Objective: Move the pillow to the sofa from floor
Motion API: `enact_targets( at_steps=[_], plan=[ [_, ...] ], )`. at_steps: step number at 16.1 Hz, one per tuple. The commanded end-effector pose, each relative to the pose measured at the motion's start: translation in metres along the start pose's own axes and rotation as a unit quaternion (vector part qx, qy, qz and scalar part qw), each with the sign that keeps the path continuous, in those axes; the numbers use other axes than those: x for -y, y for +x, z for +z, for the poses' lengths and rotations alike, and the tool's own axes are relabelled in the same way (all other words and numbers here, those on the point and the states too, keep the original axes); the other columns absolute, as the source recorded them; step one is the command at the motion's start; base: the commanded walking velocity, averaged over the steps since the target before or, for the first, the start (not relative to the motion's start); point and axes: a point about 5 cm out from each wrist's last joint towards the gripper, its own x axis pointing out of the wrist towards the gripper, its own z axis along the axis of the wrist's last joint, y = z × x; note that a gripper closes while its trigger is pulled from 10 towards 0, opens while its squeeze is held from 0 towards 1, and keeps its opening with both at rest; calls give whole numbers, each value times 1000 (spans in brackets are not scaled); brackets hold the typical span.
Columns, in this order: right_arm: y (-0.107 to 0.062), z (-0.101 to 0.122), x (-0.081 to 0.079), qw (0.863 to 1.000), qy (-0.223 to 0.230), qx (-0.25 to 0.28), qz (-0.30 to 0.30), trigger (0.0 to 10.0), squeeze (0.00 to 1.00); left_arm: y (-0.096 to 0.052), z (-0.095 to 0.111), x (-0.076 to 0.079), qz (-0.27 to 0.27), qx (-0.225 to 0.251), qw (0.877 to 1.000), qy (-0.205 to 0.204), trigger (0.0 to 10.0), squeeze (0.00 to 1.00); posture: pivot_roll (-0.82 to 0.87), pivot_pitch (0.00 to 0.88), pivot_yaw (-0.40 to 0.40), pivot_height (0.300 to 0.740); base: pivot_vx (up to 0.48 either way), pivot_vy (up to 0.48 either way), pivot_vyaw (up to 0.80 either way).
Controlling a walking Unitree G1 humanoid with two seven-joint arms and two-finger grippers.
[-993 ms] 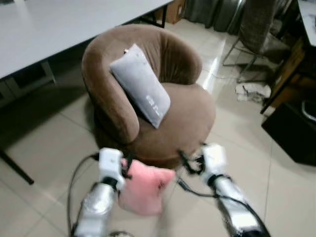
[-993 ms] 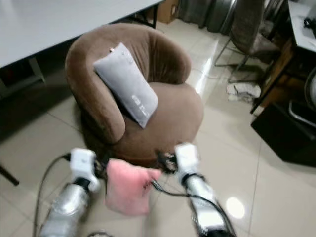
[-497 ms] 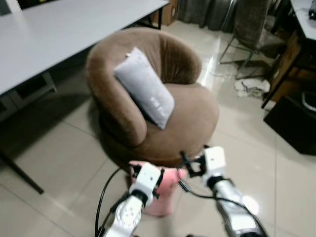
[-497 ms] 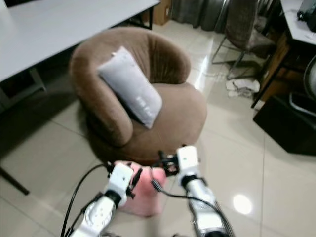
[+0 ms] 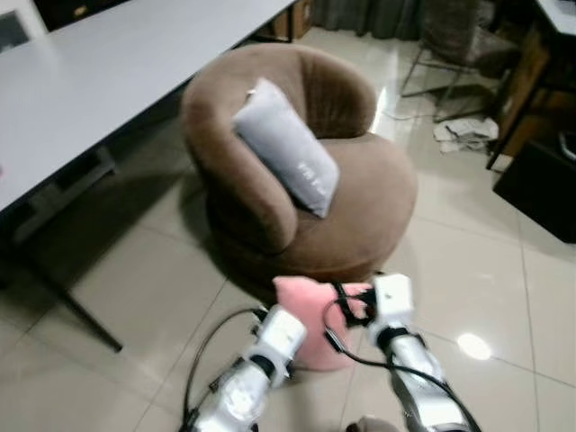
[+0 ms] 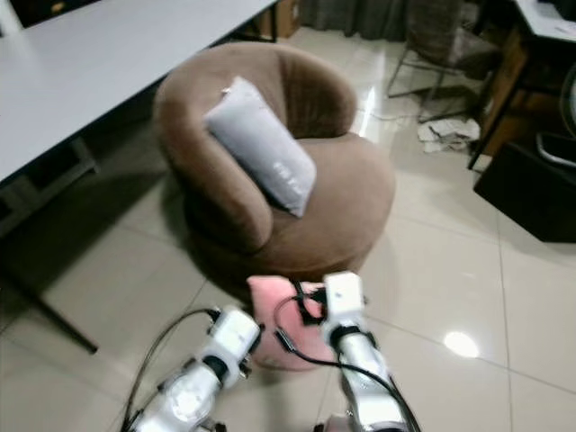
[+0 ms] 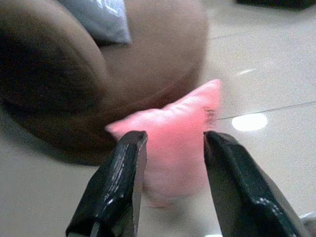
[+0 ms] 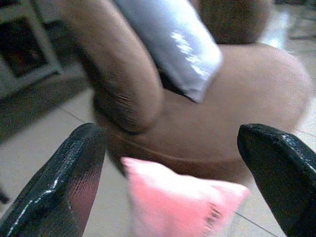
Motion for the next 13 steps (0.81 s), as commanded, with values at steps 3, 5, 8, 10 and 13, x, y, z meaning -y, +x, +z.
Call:
enact_targets(
  at_steps=[3,5,8,10,13],
  plan=[
    [-2,-1,15,1000,-13,-2,-20,10000,0,-2,55,-99,54,81,995,-7,10000,0,-70,72,40,724,0,0,0],
    [-1,-5,12,1000,-17,-10,-14,10000,0,0,56,-93,52,85,995,-4,10000,0,-69,71,37,724,0,0,0],
    [-2,-8,9,1000,-8,-13,-5,10000,0,0,58,-89,28,90,995,-17,10000,0,-64,70,32,701,0,0,-163],
    [-3,-10,10,1000,-7,-15,-5,10000,0,0,58,-84,28,93,995,-21,10000,0,-64,74,29,684,0,0,0],
    [-5,-12,12,1000,-4,-18,-6,10000,0,-1,55,-80,24,90,995,-28,10000,0,-66,76,23,662,0,0,0]
  ],
)
